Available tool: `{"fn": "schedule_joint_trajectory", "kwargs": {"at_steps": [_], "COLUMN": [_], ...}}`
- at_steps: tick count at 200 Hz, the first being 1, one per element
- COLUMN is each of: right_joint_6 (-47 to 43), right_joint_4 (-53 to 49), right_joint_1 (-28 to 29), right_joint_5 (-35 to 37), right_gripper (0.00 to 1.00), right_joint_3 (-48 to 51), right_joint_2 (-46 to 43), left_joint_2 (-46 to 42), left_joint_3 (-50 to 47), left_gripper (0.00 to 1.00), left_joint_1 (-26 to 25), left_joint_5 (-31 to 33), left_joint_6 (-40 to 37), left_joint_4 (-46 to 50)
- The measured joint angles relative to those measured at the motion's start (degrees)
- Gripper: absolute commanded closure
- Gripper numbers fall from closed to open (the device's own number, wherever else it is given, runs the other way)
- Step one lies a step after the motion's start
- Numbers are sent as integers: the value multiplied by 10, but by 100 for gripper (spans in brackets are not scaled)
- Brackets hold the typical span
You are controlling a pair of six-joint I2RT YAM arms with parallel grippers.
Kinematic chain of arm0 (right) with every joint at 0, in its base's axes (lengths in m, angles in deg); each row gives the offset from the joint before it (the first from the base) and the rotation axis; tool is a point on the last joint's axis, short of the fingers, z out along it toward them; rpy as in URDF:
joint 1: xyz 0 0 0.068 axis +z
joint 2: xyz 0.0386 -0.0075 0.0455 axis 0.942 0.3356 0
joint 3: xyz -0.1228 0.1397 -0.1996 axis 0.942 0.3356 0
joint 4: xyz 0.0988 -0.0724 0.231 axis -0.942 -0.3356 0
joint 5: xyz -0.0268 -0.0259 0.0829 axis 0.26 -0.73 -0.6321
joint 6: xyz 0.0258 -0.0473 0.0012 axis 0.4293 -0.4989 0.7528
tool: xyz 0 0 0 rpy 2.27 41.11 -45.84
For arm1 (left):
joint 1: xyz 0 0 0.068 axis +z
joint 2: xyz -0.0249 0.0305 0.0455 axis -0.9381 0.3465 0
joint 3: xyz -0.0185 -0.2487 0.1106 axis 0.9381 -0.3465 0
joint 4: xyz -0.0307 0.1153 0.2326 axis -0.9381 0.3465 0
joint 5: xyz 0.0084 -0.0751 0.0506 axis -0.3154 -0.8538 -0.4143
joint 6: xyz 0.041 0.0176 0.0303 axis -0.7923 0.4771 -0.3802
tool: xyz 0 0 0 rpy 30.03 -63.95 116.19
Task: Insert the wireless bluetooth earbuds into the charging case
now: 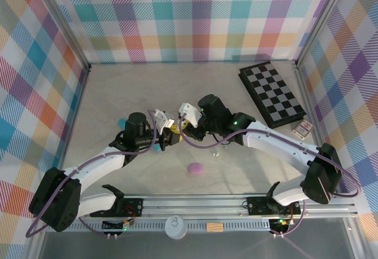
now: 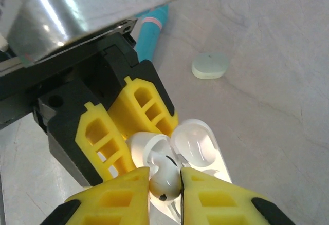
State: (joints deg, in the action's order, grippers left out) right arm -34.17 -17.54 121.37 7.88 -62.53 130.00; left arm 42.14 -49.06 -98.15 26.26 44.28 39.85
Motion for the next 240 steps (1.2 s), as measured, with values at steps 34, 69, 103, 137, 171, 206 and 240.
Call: {"fn": "schedule_joint_trajectory", "kwargs": {"at_steps": [34, 69, 103, 137, 171, 206, 240], "right_joint_6": [-6, 0, 28, 105, 171, 199, 218], "right_joint_4": [0, 5, 27, 66, 65, 66, 68], "right_joint_1": [0, -12, -37, -86, -126, -125, -125], "right_joint_5": [-9, -12, -29, -71, -94, -130, -153], "right_gripper": [70, 58, 43, 36, 34, 32, 44], "right_joint_3": [0, 13, 49, 61, 47, 44, 45], "right_joint_2": [2, -12, -75, -111, -88, -75, -94], "left_joint_2": [0, -8, -8, -7, -7, -7, -7], "left_joint_3": [0, -2, -14, -29, -30, -33, -40], "left_gripper": [100, 100, 100, 100, 100, 100, 100], "left_joint_1": [0, 0, 0, -1, -5, -7, -7], "left_joint_5": [1, 3, 1, -23, -52, -54, -40], "left_joint_6": [0, 0, 0, -1, -6, -7, -8], "left_joint_4": [0, -16, -60, -110, -146, -161, -168]}}
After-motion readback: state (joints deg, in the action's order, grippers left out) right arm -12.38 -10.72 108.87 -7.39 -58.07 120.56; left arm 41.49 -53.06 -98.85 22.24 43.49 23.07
